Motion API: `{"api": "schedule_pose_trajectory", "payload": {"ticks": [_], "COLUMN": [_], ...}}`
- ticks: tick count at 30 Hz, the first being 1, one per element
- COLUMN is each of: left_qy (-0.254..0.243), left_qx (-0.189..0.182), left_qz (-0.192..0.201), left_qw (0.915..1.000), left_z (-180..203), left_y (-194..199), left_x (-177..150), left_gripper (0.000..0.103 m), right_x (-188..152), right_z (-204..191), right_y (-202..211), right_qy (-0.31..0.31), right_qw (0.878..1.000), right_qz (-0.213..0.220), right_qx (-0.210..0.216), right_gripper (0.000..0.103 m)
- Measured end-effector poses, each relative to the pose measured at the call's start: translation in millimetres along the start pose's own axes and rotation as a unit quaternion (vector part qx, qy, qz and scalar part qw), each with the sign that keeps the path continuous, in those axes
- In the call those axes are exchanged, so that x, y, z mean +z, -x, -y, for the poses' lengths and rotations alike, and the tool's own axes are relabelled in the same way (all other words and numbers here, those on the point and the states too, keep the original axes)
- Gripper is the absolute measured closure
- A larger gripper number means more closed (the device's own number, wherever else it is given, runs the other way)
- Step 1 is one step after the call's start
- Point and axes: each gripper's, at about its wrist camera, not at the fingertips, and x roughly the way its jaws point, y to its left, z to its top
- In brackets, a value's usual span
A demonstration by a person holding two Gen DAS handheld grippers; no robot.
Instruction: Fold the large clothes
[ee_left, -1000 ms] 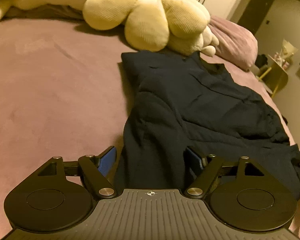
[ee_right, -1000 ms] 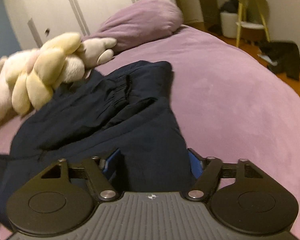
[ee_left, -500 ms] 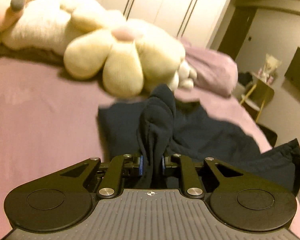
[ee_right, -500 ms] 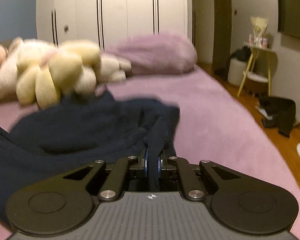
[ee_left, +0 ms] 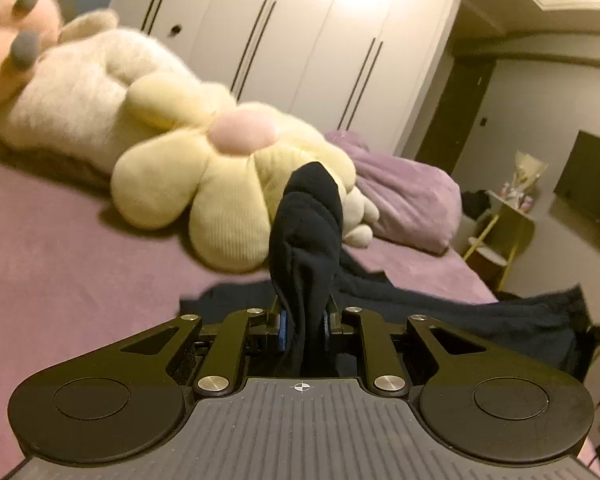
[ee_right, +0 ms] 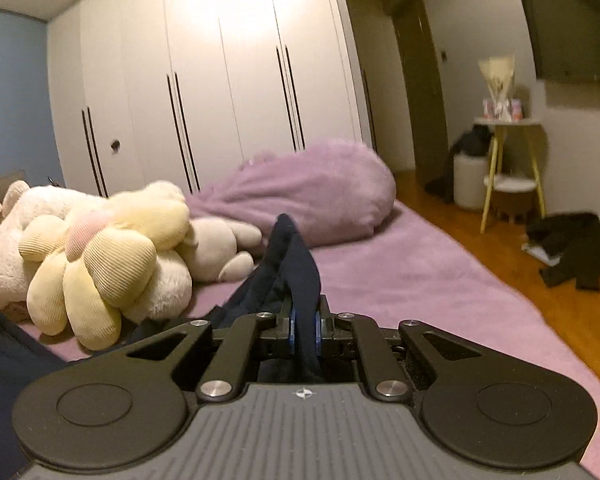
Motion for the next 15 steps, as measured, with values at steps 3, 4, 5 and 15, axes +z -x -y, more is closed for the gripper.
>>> {"api": "schedule_pose_trajectory", "payload": {"ticks": [3,4,5,15], "left_qy": [0.012,0.005,-0.007,-0.052], "left_qx": [-0.011,-0.011,-0.009,0.042], "left_qz": [-0.025,-0.034,-0.040,0.033], "left_qw": [0.9995,0.9994,0.9992,0.9972], "left_z": [-9,-8,-5,21], "left_y": [19,21,21,-52], "left_x": [-21,-25,-27,39], "left_gripper": [0.085,0.085,0.085,0.085], "right_x": [-22,-32,-40,-24], "right_z": [14,19,21,5], "right_y": [24,34,43,11], "right_qy": [-0.021,-0.027,-0.024,0.031], "right_qw": [1.000,1.000,1.000,0.999], "right_qz": [-0.002,-0.008,-0.013,-0.027], "right_qx": [0.001,0.000,-0.001,-0.021], "right_gripper": [0.095,0.095,0.095,0.095]}}
